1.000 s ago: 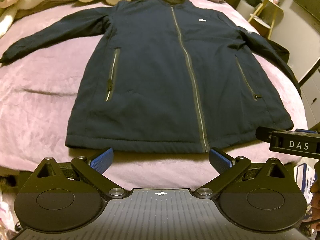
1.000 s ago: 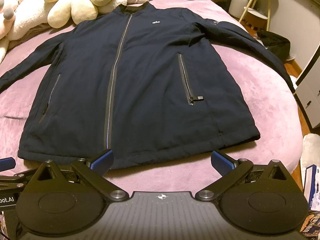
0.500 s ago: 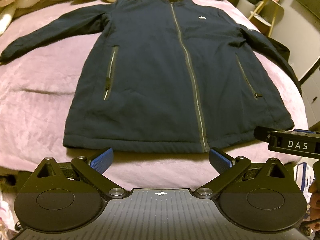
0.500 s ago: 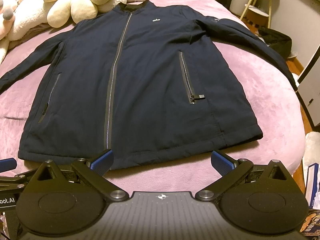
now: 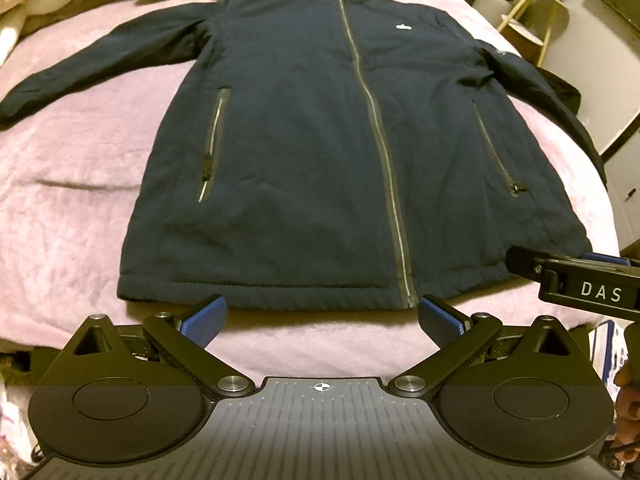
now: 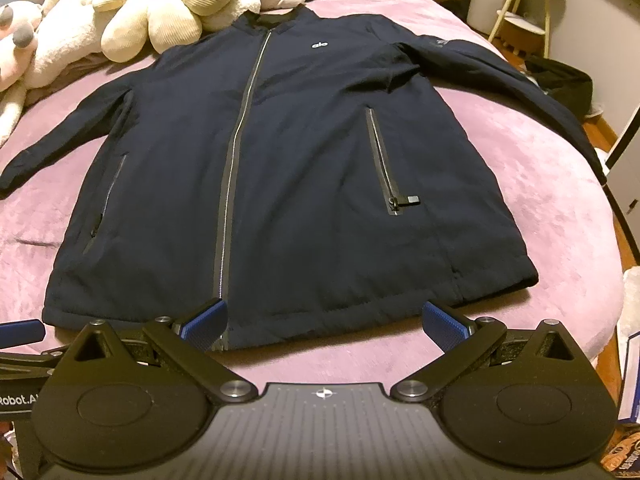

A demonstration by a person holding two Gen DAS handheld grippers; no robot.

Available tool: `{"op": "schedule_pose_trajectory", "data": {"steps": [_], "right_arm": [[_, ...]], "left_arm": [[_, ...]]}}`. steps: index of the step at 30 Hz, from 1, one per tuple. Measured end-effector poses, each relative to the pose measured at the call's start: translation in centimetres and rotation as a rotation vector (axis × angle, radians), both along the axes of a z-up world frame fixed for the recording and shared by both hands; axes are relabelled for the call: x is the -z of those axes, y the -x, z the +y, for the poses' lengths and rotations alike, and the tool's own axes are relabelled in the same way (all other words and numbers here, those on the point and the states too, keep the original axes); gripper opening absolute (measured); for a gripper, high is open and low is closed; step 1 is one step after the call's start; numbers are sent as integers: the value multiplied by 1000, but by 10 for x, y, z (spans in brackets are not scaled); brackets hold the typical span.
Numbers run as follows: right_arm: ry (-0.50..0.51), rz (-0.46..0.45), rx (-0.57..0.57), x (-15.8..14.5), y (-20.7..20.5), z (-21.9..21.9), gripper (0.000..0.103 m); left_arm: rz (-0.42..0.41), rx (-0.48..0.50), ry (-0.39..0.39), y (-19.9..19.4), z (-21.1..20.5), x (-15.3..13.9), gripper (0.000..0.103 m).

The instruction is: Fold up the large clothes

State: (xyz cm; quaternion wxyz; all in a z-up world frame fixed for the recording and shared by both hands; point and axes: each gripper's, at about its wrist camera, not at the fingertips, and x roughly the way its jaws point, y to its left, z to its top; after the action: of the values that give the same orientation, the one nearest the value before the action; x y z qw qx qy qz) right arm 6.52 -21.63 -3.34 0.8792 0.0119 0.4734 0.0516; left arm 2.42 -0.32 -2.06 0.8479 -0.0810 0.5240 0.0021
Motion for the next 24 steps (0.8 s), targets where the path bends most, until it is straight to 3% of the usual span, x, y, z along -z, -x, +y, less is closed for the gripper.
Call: {"op": "schedule_pose_trajectory", "data": {"steps": [7, 11, 17, 21, 24], "right_arm": [[-31, -1, 5, 5, -7, -5, 103], [-74, -23, 3, 8, -13, -12, 103], [-369, -240, 39, 12, -26, -58, 103], [-516, -262, 197, 23, -69, -120, 103], [-646, -313, 390, 33, -105, -187, 103]], "left_arm": [[24, 21, -6, -15, -7, 6, 103], [-11, 33, 1, -28, -7, 4, 103], [-162, 38, 4, -66, -1, 2, 103], [-187, 3, -8, -114, 5, 6, 103], [-244, -24, 9, -148, 8, 10, 103]]}}
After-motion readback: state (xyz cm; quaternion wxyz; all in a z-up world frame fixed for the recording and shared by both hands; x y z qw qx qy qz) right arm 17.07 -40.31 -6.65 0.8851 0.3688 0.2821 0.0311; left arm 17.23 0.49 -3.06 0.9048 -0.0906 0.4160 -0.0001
